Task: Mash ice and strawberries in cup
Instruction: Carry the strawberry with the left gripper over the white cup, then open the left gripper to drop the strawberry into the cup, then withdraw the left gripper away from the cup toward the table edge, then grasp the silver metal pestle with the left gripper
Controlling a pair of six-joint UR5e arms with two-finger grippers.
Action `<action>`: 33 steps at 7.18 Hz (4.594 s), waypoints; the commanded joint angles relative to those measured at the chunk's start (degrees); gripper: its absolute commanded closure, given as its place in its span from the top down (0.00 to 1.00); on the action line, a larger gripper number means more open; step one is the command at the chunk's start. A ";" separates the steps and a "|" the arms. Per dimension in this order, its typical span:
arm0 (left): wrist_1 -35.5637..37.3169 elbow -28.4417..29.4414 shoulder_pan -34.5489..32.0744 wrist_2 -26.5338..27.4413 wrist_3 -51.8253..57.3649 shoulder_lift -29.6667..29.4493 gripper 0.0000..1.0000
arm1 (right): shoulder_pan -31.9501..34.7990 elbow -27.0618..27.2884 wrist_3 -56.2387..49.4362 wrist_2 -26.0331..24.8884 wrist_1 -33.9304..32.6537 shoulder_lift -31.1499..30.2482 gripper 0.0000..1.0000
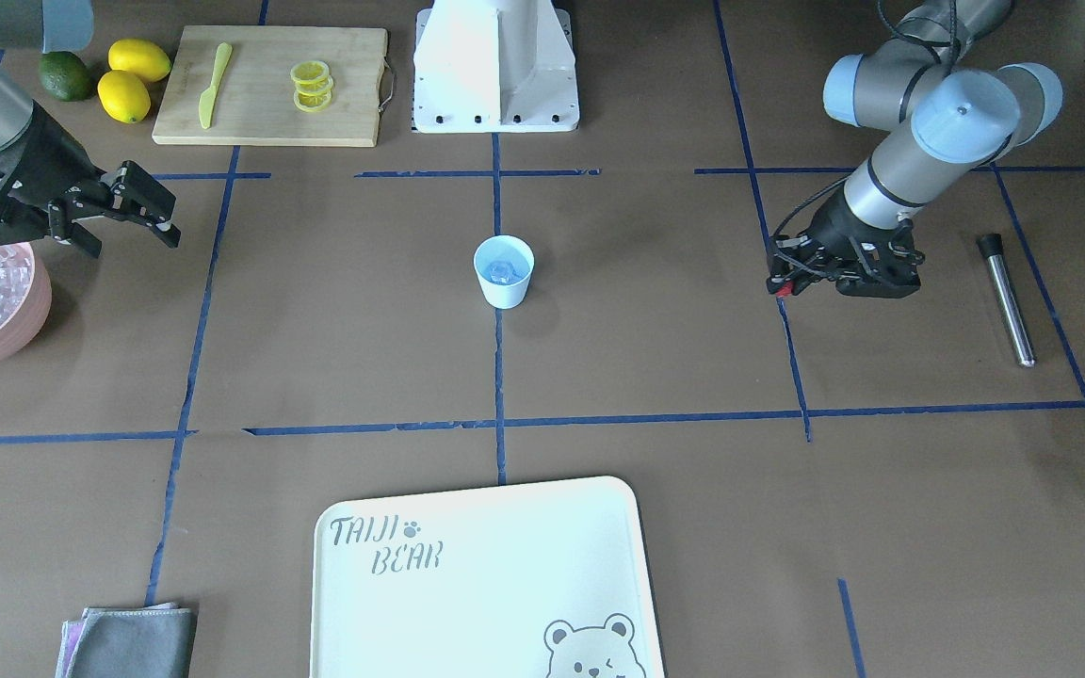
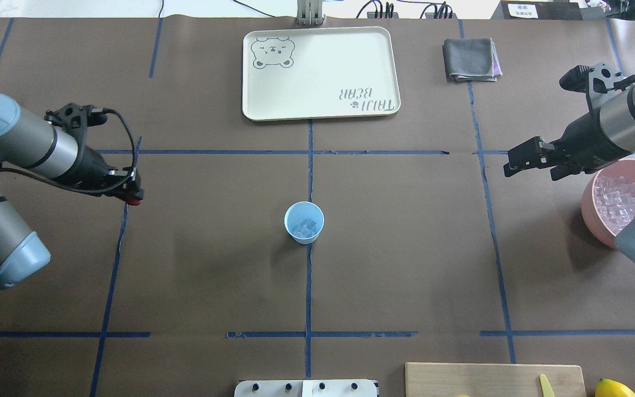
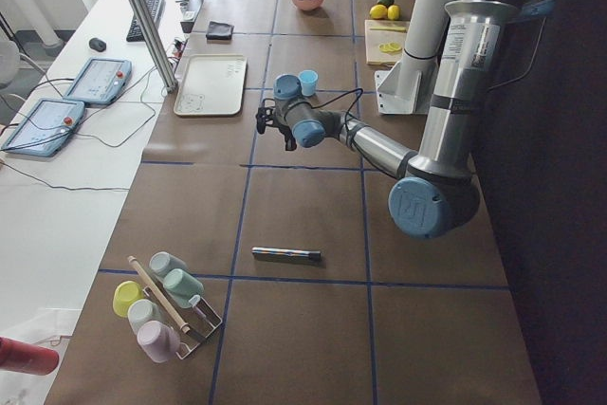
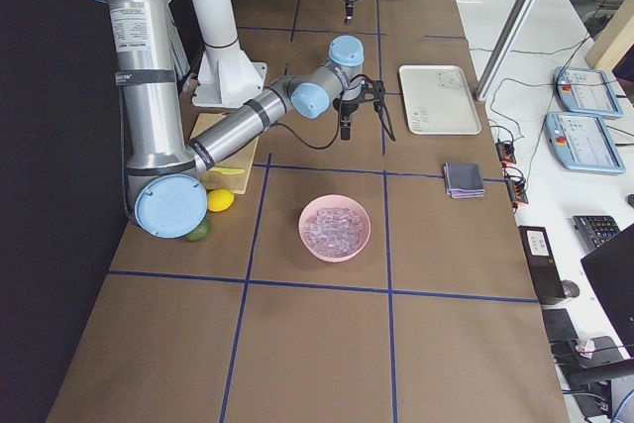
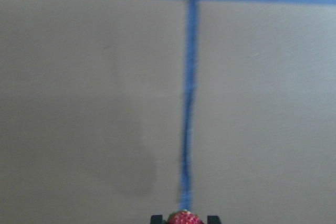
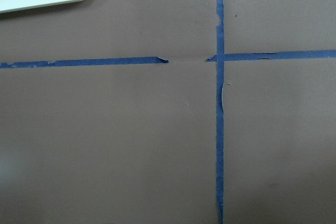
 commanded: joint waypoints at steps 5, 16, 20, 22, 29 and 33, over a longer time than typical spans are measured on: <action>0.19 4.13 14.16 11.92 -22.87 -20.84 0.00 | -0.06 -0.03 -0.09 0.00 0.21 -0.54 0.99; 1.16 -2.18 2.97 3.46 -6.82 -10.00 0.99 | 6.07 0.41 -11.01 0.61 -1.19 -4.99 0.99; 0.54 0.16 -11.71 -1.23 32.85 11.98 1.00 | 12.33 0.24 -26.53 0.61 -6.12 -8.71 0.99; 0.46 9.96 -18.59 -7.28 41.95 13.68 0.99 | 12.25 0.15 -26.54 0.61 -5.86 -8.80 0.99; 10.45 22.95 -23.71 -8.89 46.03 7.27 0.98 | 12.25 0.06 -26.54 2.11 -5.50 -8.97 0.99; 10.12 26.98 -23.00 -9.24 46.21 7.27 0.99 | 12.25 0.50 -26.54 2.19 -5.33 -8.97 0.99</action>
